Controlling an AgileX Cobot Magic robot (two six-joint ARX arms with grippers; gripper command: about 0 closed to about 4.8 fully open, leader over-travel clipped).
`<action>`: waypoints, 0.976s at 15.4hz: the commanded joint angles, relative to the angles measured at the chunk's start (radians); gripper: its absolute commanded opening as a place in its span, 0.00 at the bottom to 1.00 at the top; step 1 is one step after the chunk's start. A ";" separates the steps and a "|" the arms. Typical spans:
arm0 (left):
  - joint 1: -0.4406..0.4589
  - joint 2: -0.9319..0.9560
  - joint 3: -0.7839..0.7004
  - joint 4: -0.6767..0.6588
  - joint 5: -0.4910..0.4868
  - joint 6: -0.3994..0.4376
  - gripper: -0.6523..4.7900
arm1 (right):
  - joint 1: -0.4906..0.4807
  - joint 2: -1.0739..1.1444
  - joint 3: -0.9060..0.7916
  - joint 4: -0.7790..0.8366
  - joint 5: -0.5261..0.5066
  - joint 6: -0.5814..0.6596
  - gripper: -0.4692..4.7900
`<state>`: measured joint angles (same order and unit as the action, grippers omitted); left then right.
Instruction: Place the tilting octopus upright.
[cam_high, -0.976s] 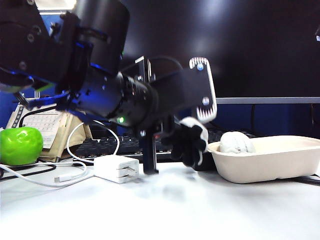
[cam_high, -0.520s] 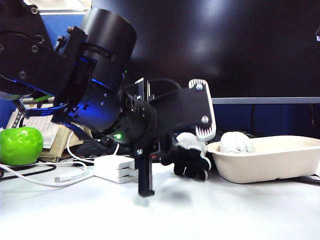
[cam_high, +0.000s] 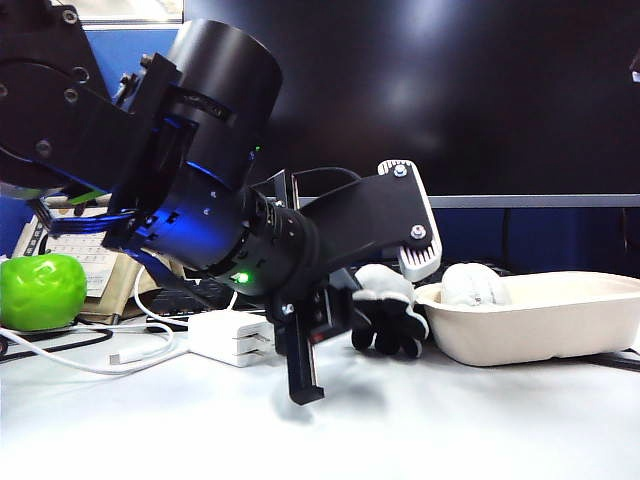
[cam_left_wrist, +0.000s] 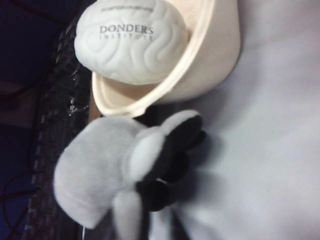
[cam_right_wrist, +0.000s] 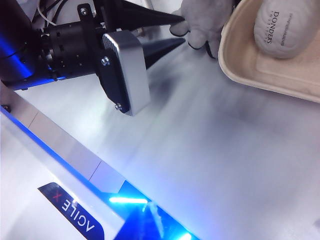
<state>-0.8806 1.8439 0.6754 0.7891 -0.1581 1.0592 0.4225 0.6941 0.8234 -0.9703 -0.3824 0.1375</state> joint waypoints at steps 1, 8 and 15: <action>-0.054 -0.005 0.001 0.013 -0.077 -0.032 0.40 | 0.000 -0.002 0.002 0.009 -0.002 0.001 0.09; -0.158 -0.005 0.000 0.011 -0.367 -0.054 0.40 | 0.000 -0.002 0.002 0.010 -0.002 0.000 0.09; -0.325 -0.005 0.001 0.012 -0.456 -0.053 0.40 | 0.000 -0.002 0.002 0.010 -0.002 0.000 0.09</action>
<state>-1.1969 1.8435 0.6750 0.7887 -0.5938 1.0119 0.4225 0.6941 0.8234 -0.9703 -0.3824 0.1371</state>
